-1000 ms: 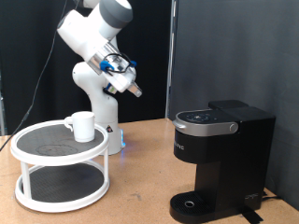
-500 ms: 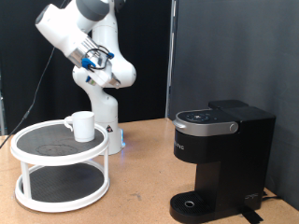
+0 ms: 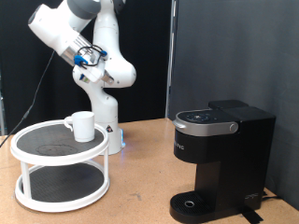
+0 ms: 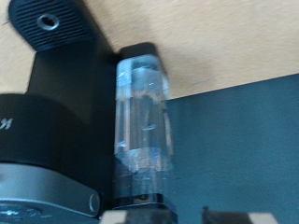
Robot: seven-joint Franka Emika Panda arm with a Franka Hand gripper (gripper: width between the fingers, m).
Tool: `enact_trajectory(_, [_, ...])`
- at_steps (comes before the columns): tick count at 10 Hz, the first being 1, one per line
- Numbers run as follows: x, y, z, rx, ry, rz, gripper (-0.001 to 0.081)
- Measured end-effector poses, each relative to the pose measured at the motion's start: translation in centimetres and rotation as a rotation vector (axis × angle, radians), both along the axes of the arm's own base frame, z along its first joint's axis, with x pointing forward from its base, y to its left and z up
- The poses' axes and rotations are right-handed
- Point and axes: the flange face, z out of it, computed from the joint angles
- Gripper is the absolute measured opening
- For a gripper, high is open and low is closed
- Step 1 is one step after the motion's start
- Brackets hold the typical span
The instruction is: Make a cup of coffee with the keurig machine
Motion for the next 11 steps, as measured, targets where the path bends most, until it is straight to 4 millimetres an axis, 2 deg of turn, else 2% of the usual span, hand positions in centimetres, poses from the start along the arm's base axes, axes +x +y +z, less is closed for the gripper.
enact_trajectory(5, [-4.0,-6.4,0.7,0.029,-0.013,-0.141,0.0000])
enact_trajectory(11, [-5.6,-10.4,1.7,0.041,-0.036,-0.164,0.0000])
